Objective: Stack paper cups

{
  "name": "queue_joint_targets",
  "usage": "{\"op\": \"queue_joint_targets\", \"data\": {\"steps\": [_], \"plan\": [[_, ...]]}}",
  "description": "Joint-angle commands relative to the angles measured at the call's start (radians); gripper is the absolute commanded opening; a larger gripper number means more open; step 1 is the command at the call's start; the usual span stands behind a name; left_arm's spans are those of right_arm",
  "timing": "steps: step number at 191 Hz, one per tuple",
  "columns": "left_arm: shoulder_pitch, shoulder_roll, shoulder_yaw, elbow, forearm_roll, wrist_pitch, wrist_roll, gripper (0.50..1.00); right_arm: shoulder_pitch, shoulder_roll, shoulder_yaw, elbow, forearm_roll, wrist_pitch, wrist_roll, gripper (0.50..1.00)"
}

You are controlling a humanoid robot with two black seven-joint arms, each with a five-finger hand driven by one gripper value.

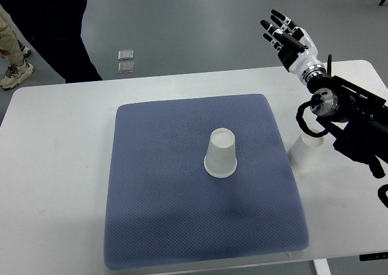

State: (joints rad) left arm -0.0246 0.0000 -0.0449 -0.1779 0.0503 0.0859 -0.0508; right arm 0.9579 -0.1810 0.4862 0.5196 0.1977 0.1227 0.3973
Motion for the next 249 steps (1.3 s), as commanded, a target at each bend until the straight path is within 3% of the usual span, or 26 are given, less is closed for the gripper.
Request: {"op": "queue_joint_targets", "data": {"steps": [1, 175, 224, 249], "plan": [[0.0, 0.0, -0.001, 0.0, 0.0, 0.002, -0.001, 1.0, 0.001, 0.0, 0.0, 0.0, 0.0, 0.0, 0.0, 0.913], [0.0, 0.0, -0.001, 0.0, 0.0, 0.002, 0.0, 1.0, 0.027, -0.012, 0.0, 0.0, -0.003, -0.018, 0.001, 0.913], [0.0, 0.0, -0.001, 0.0, 0.0, 0.002, 0.0, 1.0, 0.061, -0.078, -0.023, 0.014, -0.021, -0.012, -0.008, 0.913], [0.0, 0.0, -0.001, 0.0, 0.0, 0.002, 0.0, 1.0, 0.065, -0.135, -0.026, 0.034, -0.155, -0.002, -0.012, 0.913]]}}
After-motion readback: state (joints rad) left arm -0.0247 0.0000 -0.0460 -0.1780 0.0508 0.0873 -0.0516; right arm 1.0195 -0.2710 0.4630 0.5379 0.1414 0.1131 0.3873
